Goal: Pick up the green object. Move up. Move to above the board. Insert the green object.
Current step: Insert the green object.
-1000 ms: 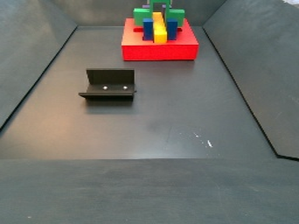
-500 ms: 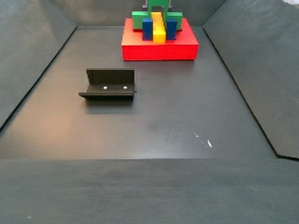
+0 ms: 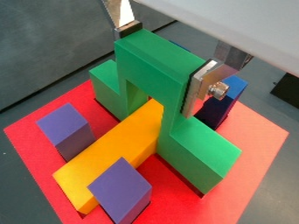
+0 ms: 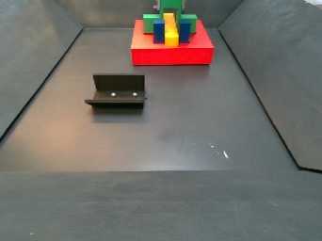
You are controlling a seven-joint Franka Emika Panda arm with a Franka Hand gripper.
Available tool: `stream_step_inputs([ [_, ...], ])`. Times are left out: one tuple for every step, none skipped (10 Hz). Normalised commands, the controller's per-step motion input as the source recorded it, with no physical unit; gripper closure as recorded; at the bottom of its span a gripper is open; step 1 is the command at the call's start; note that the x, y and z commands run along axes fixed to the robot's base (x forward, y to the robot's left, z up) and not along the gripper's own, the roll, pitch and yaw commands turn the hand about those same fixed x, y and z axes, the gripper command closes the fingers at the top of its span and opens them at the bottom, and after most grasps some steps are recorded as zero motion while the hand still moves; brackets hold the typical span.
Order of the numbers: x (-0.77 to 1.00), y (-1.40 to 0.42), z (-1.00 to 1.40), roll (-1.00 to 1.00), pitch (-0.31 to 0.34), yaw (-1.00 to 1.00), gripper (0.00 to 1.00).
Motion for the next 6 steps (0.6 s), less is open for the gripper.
stream_step_inputs([
  [0.0, 0.0, -0.17, 0.18, -0.059, 0.09, 1.0],
  [-0.01, 0.0, -0.17, 0.2, -0.061, 0.06, 1.0],
  [-0.04, -0.03, -0.19, 0.21, -0.06, 0.0, 1.0],
  [-0.03, -0.08, -0.18, 0.21, -0.054, 0.0, 1.0],
  [-0.02, -0.07, -0.13, 0.14, -0.044, -0.12, 1.0],
  [-0.02, -0.03, -0.06, 0.07, -0.061, -0.17, 1.0],
])
